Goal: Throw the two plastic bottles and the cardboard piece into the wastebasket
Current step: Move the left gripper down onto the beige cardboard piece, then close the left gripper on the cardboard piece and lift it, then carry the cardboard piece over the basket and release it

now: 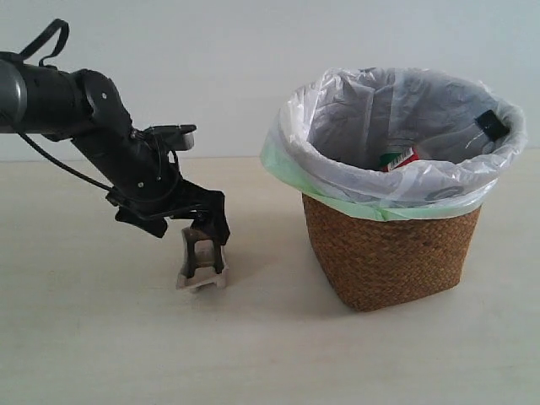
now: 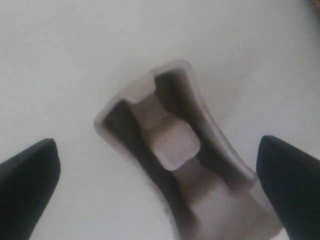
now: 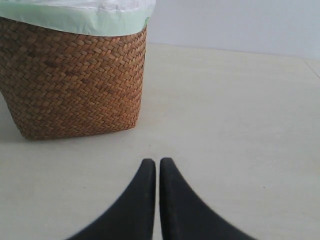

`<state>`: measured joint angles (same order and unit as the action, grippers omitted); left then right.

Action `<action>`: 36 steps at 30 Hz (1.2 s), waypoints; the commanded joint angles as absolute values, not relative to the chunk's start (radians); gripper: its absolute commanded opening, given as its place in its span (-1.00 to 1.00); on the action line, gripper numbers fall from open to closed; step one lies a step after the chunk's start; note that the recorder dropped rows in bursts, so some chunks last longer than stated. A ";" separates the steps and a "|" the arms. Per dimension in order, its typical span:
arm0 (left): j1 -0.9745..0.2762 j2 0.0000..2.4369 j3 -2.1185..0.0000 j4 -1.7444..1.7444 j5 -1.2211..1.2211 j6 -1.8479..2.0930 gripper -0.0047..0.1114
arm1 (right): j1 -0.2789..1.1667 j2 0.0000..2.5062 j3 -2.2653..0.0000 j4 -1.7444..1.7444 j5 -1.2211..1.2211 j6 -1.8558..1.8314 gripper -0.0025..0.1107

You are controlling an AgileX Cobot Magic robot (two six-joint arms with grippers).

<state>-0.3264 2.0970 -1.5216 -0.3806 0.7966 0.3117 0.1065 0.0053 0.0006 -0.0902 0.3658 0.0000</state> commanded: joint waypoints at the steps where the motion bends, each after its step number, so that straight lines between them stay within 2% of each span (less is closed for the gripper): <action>1: -0.348 2.130 -1.516 -0.430 0.754 0.383 0.96 | 0.101 0.000 0.000 -0.093 0.357 0.000 -0.96; 9: -0.381 2.172 -1.516 -0.430 0.717 0.408 0.96 | 0.101 0.000 0.000 -0.093 0.357 0.000 -0.96; 11: -0.379 2.181 -1.516 -0.388 0.719 0.364 0.83 | 0.101 0.000 0.000 -0.093 0.357 0.000 -0.96; 13: -0.379 2.181 -1.516 -0.328 0.733 0.315 0.44 | 0.101 0.000 0.000 -0.093 0.357 0.000 -0.96; 14: -0.379 2.181 -1.516 -0.324 0.744 0.298 0.05 | 0.101 0.000 0.000 -0.093 0.357 0.000 -0.96; 15: -0.379 2.181 -1.518 -0.324 0.757 0.298 -0.21 | 0.101 0.000 0.000 -0.093 0.357 0.000 -0.96; 16: -0.379 2.177 -1.522 -0.324 0.782 0.298 -0.80 | 0.101 0.000 0.000 -0.093 0.357 0.000 -0.96; 22: -0.366 2.083 -1.613 -0.160 0.933 0.228 -0.85 | 0.101 0.000 0.000 -0.093 0.357 0.000 -0.96; 29: -0.366 1.788 -1.640 0.544 0.968 -0.233 -0.85 | 0.101 0.000 0.000 -0.093 0.357 0.000 -0.96; 36: -0.366 1.735 -1.640 0.523 0.983 -0.247 -0.85 | 0.101 0.000 0.000 -0.093 0.357 0.000 -0.96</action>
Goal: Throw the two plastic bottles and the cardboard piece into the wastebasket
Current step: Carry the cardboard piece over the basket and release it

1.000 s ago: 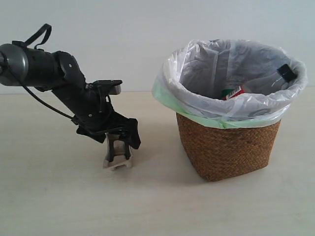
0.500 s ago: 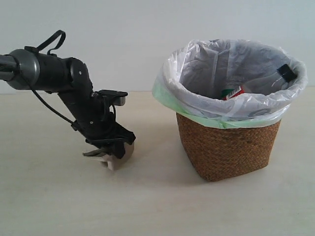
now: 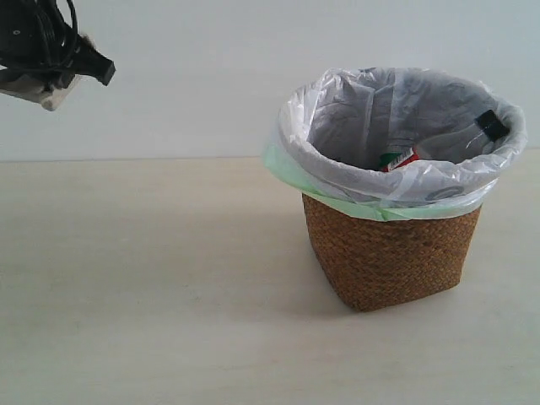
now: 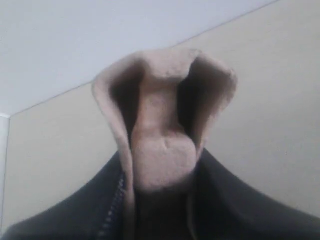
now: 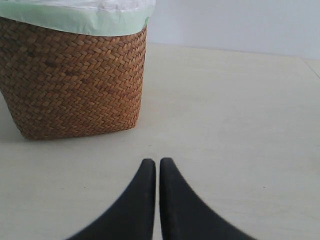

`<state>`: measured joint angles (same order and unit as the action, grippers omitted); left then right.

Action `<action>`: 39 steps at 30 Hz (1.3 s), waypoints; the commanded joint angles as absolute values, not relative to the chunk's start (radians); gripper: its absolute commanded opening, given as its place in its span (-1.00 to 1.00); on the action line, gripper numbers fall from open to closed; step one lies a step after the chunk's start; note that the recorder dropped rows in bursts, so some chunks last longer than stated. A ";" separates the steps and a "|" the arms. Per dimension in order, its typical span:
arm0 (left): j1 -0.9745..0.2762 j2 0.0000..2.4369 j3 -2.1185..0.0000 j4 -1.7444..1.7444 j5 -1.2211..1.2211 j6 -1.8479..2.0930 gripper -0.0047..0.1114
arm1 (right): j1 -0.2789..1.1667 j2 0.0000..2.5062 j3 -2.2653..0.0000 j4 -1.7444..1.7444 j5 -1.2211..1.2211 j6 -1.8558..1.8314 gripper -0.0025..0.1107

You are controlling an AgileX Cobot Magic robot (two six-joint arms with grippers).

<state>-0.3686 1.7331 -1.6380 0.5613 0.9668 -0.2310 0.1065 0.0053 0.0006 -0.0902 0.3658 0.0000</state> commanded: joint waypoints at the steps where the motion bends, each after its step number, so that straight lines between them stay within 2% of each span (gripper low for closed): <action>1: -0.366 1.738 -1.640 0.506 0.983 -0.247 -0.85 | 0.101 0.000 0.000 -0.093 0.357 0.000 -0.96; 7: -0.382 1.781 -1.640 0.222 0.864 -0.089 -0.85 | 0.101 0.000 0.000 -0.093 0.357 0.000 -0.96; 10: -0.421 1.780 -1.658 -0.165 0.732 0.233 -0.85 | 0.101 0.000 0.000 -0.093 0.357 0.000 -0.96; 13: -0.472 1.787 -1.749 -0.698 0.696 0.570 -0.80 | 0.101 0.000 0.000 -0.093 0.357 0.000 -0.96; 15: -0.507 1.801 -1.826 -0.901 0.717 0.761 -0.47 | 0.101 0.000 0.000 -0.093 0.357 0.000 -0.96; 19: -0.552 1.830 -1.898 -0.843 0.683 0.721 0.65 | 0.101 0.000 0.000 -0.093 0.357 0.000 -0.96; 21: -0.551 1.837 -1.894 -0.770 0.695 0.677 0.96 | 0.101 0.000 0.000 -0.093 0.357 0.000 -0.96; 31: -0.551 1.847 -1.894 -0.533 0.767 0.538 0.93 | 0.101 0.000 0.000 -0.093 0.357 0.000 -0.96; 33: -0.551 1.844 -1.894 -0.519 0.782 0.538 0.85 | 0.101 0.000 0.000 -0.093 0.357 0.000 -0.96; 34: -0.551 1.843 -1.894 -0.511 0.791 0.538 0.76 | 0.101 0.000 0.000 -0.093 0.357 0.000 -0.96; 36: -0.551 1.838 -1.894 -0.485 0.822 0.538 0.42 | 0.101 0.000 0.000 -0.093 0.357 0.000 -0.96; 38: -0.551 1.831 -1.894 -0.459 0.859 0.538 -0.04 | 0.101 0.000 0.000 -0.093 0.357 0.000 -0.96; 39: -0.551 1.827 -1.894 -0.440 0.885 0.538 -0.40 | 0.101 0.000 0.000 -0.093 0.357 0.000 -0.96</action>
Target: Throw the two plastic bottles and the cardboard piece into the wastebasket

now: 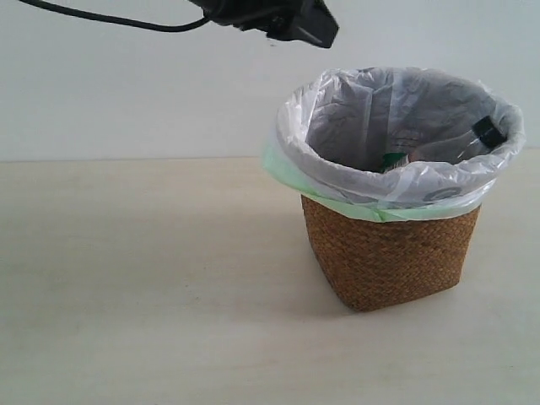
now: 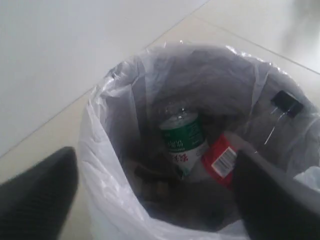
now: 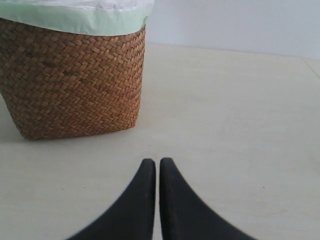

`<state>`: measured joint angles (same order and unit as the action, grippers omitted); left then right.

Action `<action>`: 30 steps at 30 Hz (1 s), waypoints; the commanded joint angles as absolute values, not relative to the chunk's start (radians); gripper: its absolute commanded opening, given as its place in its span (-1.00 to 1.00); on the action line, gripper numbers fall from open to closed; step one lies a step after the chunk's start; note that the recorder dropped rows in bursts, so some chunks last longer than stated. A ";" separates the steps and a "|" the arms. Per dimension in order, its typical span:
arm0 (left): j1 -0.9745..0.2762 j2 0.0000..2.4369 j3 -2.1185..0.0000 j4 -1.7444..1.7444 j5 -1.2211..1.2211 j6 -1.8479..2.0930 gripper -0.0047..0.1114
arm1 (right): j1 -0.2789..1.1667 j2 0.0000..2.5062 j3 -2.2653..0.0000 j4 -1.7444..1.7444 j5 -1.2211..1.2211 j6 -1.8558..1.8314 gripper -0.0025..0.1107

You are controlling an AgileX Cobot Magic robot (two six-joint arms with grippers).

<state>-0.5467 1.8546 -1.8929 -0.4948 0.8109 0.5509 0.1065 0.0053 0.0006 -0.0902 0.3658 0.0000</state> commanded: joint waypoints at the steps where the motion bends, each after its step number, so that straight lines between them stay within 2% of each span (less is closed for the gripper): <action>1: -0.551 1.822 -1.894 -0.429 0.915 0.538 -0.65 | 0.101 0.000 0.000 -0.093 0.357 0.000 -0.96; 2: -0.551 1.818 -1.894 -0.422 0.945 0.543 -0.84 | 0.101 0.000 0.000 -0.093 0.357 0.000 -0.96; 7: -0.551 1.791 -1.894 -0.401 1.072 0.557 -0.80 | 0.101 0.000 0.000 -0.093 0.357 0.000 -0.96; 12: -0.540 1.729 -1.890 -0.397 1.108 0.520 -0.85 | 0.101 0.000 0.000 -0.093 0.357 0.000 -0.96; 18: -0.540 1.560 -1.798 -0.361 1.035 0.510 -0.85 | 0.101 0.000 0.000 -0.093 0.357 0.000 -0.96; 30: -0.540 1.013 -1.445 -0.212 0.775 0.433 -0.85 | 0.101 0.000 0.000 -0.093 0.357 0.000 -0.96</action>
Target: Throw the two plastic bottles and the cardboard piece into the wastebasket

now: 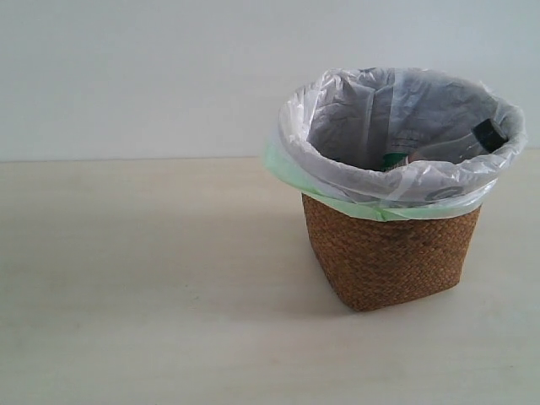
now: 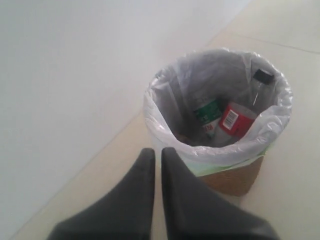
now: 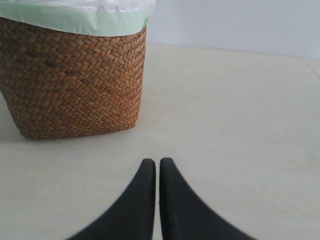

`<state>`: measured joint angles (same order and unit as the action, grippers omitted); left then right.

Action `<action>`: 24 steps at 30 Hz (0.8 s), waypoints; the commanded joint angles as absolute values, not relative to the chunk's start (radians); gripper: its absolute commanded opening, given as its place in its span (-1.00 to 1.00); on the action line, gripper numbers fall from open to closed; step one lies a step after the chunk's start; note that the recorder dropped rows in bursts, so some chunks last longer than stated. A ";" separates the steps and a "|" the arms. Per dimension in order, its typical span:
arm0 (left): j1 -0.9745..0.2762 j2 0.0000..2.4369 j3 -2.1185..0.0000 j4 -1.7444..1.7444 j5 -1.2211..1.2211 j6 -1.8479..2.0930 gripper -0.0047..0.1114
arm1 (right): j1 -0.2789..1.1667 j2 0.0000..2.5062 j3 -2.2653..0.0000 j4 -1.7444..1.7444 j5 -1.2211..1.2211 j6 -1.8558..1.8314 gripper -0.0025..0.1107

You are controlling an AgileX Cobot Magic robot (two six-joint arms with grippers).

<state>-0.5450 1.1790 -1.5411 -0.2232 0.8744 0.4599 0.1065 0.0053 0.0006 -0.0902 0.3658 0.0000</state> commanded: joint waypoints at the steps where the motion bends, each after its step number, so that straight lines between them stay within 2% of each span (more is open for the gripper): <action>1: -0.540 0.966 -1.410 -0.212 0.741 0.431 -0.85 | 0.101 0.000 0.000 -0.093 0.357 0.000 -0.96; 11: -0.540 0.575 -1.111 -0.214 0.517 0.342 -0.85 | 0.101 0.000 0.000 -0.093 0.357 0.000 -0.96; 24: -0.540 0.204 -0.685 -0.226 0.401 0.239 -0.85 | 0.101 0.000 0.000 -0.093 0.357 0.000 -0.96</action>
